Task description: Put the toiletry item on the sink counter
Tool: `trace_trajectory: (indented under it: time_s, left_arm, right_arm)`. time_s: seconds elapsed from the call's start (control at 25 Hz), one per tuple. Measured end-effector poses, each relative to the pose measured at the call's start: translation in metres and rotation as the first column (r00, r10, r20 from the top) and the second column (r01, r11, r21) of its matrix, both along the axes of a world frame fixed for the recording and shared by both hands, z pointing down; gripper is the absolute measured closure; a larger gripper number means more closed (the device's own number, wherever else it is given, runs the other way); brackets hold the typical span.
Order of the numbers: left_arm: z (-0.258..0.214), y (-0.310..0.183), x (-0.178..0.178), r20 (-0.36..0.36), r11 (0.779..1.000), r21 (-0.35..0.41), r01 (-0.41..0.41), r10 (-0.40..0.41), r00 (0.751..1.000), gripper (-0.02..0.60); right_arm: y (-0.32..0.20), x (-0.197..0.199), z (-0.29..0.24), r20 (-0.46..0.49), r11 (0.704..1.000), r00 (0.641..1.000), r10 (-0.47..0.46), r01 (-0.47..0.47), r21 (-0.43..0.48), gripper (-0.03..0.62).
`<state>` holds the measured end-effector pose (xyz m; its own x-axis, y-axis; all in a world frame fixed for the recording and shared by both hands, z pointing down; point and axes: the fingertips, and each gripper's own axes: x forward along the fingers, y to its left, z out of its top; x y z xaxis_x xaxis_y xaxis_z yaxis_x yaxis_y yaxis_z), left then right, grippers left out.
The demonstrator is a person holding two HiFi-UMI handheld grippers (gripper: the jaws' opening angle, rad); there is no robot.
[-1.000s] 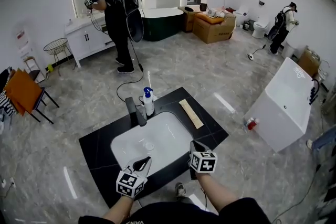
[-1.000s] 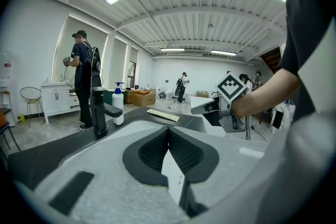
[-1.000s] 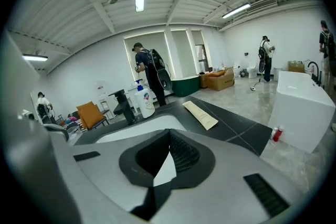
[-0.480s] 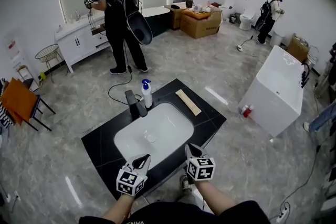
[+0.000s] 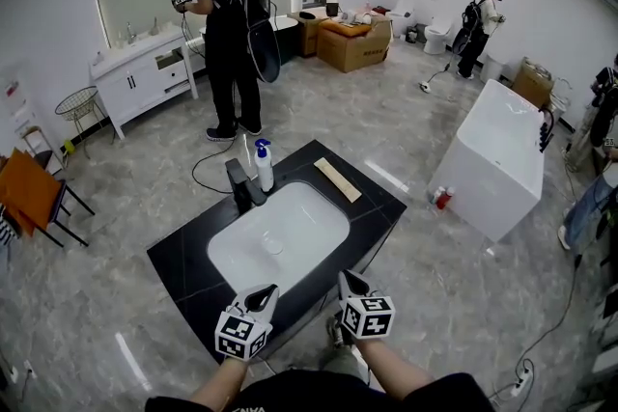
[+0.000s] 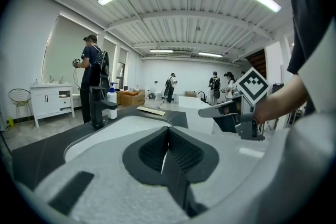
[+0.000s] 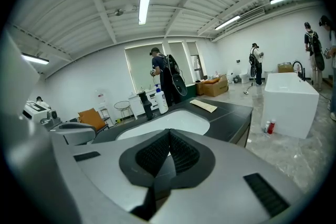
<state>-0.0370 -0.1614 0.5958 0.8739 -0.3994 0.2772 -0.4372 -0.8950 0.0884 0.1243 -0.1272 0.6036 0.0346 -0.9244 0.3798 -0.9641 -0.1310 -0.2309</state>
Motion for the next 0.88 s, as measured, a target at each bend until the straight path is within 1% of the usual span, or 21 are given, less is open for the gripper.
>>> trace_trajectory:
  time_s: [0.44,0.88]
  left_arm:
    - [0.001,0.014,-0.005,-0.010,1.000,-0.005,-0.003,0.003,1.000,0.574]
    - [0.004,0.013,-0.011,-0.012,1.000,-0.018,0.000,0.000,1.000,0.574]
  right_arm:
    - [0.021,-0.004,0.006,-0.006,0.999,0.999,0.032,-0.032,-0.018,0.595]
    - [0.021,-0.010,0.008,-0.003,0.999,0.999,0.042,-0.042,-0.028,0.595]
